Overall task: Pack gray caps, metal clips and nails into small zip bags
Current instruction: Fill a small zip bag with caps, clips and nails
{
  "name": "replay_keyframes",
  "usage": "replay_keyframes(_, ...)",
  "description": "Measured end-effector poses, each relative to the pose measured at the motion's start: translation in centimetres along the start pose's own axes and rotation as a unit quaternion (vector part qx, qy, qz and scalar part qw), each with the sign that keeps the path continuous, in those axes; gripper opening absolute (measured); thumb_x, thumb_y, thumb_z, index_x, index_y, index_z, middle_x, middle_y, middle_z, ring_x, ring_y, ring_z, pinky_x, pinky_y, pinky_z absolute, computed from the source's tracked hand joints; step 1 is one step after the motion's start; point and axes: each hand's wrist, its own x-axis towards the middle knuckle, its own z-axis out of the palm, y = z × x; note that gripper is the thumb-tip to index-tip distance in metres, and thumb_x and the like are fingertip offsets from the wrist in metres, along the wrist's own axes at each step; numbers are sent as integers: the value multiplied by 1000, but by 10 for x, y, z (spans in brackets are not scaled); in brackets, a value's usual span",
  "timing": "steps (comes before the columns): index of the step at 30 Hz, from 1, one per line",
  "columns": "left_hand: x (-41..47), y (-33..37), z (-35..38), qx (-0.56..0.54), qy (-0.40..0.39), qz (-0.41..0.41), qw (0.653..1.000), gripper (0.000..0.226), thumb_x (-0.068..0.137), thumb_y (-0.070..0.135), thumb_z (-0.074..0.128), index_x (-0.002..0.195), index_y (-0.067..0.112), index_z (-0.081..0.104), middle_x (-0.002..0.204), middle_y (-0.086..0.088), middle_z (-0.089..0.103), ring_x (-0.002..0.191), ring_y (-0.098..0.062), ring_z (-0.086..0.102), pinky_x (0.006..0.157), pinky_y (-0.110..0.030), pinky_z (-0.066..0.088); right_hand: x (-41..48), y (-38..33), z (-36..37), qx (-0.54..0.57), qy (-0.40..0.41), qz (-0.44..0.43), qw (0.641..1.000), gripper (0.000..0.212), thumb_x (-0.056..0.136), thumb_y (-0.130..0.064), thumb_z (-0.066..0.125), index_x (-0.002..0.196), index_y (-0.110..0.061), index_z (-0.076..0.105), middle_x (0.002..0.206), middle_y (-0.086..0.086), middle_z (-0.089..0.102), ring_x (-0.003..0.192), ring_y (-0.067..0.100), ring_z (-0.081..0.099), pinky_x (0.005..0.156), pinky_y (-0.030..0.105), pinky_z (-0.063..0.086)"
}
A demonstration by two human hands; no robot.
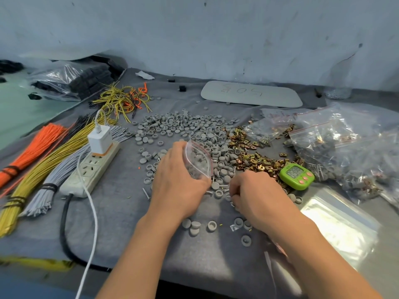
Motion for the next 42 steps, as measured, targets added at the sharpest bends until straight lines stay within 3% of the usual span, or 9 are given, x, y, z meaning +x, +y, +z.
replay_keyframes(5, -2, 2, 7, 56, -3, 28, 998, 60, 69, 29, 81, 115, 37, 44, 104, 15, 47, 100, -15, 48, 84, -30, 40, 0, 2, 3, 97, 128, 1, 987, 18, 89, -17, 68, 93, -31, 77, 83, -7, 74, 80, 20, 68, 74, 35, 57)
replay_keyframes(10, -8, 12, 21, 111, -17, 101, 989, 60, 70, 29, 81, 118, 34, 46, 107, 15, 44, 98, -9, 40, 84, -25, 32, 0, -3, -7, 342, 231, -29, 910, 20, 85, -10, 80, 85, -30, 83, 75, -26, 73, 74, -4, 70, 70, 14, 55)
replay_keyframes(18, -8, 19, 26, 59, -41, 121, 990, 35, 74, 26, 69, 100, 29, 46, 100, 14, 45, 93, -12, 45, 75, -30, 36, 6, -18, -5, 371, 169, -77, 910, 19, 80, -10, 72, 81, -28, 80, 67, -16, 74, 62, -1, 68, 59, 25, 56)
replay_keyframes(24, -9, 18, 23, 46, -47, 94, 993, 33, 78, 26, 67, 88, 34, 36, 90, 16, 42, 83, -8, 41, 62, -21, 31, 13, -18, 0, 289, 136, -66, 945, 12, 81, -21, 67, 74, -26, 75, 58, -7, 64, 53, 11, 53, 47, 20, 38)
replay_keyframes(31, -11, 15, 16, 43, -63, 82, 994, 41, 71, 26, 68, 85, 36, 31, 88, 15, 42, 85, -2, 43, 59, -22, 28, 14, -21, -8, 261, -12, -72, 963, 47, 88, -12, 61, 48, -37, 61, 44, -15, 50, 43, 5, 44, 49, 21, 30)
replay_keyframes(34, -9, 16, 13, 25, -52, 80, 995, 36, 73, 31, 67, 85, 36, 34, 87, 15, 44, 82, -4, 44, 59, -21, 29, 10, -26, -10, 316, 64, -65, 945, 43, 86, -9, 62, 57, -40, 71, 51, -19, 61, 47, 5, 52, 48, 24, 40)
replay_keyframes(38, -2, 13, 8, 24, 7, 33, 999, 39, 80, 40, 77, 94, 39, 41, 93, 14, 51, 87, -10, 50, 70, -31, 38, 11, -24, -11, 471, 238, 40, 849, 29, 86, -9, 65, 85, -32, 82, 72, -13, 76, 54, 14, 66, 52, 35, 55)
replay_keyframes(40, 0, 10, 5, 23, 37, 13, 999, 39, 80, 39, 79, 100, 34, 46, 97, 12, 53, 92, -17, 53, 76, -35, 41, 16, -15, -8, 436, 241, 57, 865, 31, 89, -10, 64, 102, -34, 79, 84, -19, 78, 61, 5, 67, 64, 32, 59)
replay_keyframes(42, 1, 9, 2, 18, 53, 7, 998, 40, 77, 34, 81, 101, 32, 49, 98, 11, 54, 94, -19, 55, 79, -39, 45, 19, -7, -4, 302, 188, 39, 934, 45, 94, -12, 62, 131, -37, 67, 116, -22, 72, 83, -5, 67, 86, 21, 57)
